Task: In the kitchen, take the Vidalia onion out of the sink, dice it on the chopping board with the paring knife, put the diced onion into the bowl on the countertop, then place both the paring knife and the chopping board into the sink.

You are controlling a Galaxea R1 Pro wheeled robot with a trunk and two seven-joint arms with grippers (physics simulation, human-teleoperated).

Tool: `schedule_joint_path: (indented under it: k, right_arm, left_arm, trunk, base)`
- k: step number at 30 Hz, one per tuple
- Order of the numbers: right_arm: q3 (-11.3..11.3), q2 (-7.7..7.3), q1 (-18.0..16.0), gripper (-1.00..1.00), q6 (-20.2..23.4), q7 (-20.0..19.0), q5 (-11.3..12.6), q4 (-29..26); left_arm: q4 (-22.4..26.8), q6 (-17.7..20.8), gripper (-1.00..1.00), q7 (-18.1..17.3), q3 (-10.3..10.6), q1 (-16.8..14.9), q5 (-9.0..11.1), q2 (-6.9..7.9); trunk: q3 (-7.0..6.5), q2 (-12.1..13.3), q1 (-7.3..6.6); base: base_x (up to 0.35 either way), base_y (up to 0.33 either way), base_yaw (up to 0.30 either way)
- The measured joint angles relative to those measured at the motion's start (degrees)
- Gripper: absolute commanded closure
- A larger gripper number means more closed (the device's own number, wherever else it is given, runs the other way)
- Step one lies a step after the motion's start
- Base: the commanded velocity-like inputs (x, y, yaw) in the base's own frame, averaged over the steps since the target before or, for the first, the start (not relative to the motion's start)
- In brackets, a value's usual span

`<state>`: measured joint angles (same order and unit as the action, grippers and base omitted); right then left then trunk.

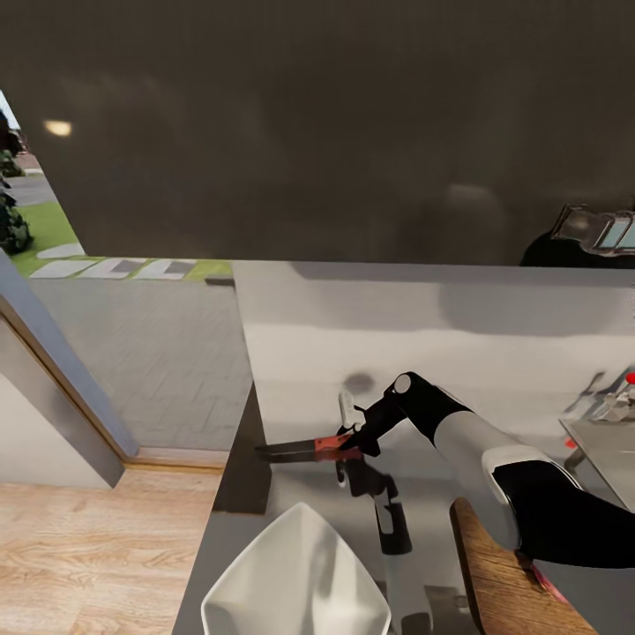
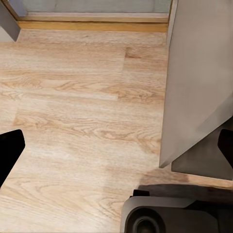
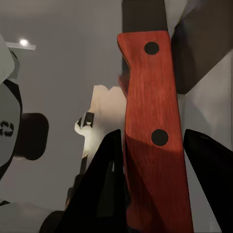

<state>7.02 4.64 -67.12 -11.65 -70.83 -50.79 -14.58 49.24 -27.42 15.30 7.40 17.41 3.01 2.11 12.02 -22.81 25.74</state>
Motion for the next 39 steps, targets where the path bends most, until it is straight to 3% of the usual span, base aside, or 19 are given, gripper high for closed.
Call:
schedule_joint_path:
  k: [21,30,39]
  right_arm:
    - [-0.48,-0.19,0.0,1.0,0.68,0.05,0.56,-1.32]
    - [-0.59,-0.51,0.0,1.0,6.08,0.07,4.22,-6.72]
    - [-0.56,-0.65,0.0,1.0,9.18,1.98,4.73,-11.45]
  left_arm:
    - [0.0,0.0,-1.0,0.0,0.01,0.0,0.01,0.0]
    - [0.0,0.0,-1.0,0.0,0.01,0.0,0.01,0.0]
    - [0.0,0.0,-1.0,0.0,0.0,0.0,0.02,0.0]
  trunk:
    - [-1.93,0.0,0.02]
    - [-2.75,0.0,0.02]
    - [-3.58,0.01,0.02]
  base:
    - [-0.097,0.0,0.0]
    - [-0.187,0.0,0.0]
    - [-0.206,0.0,0.0]
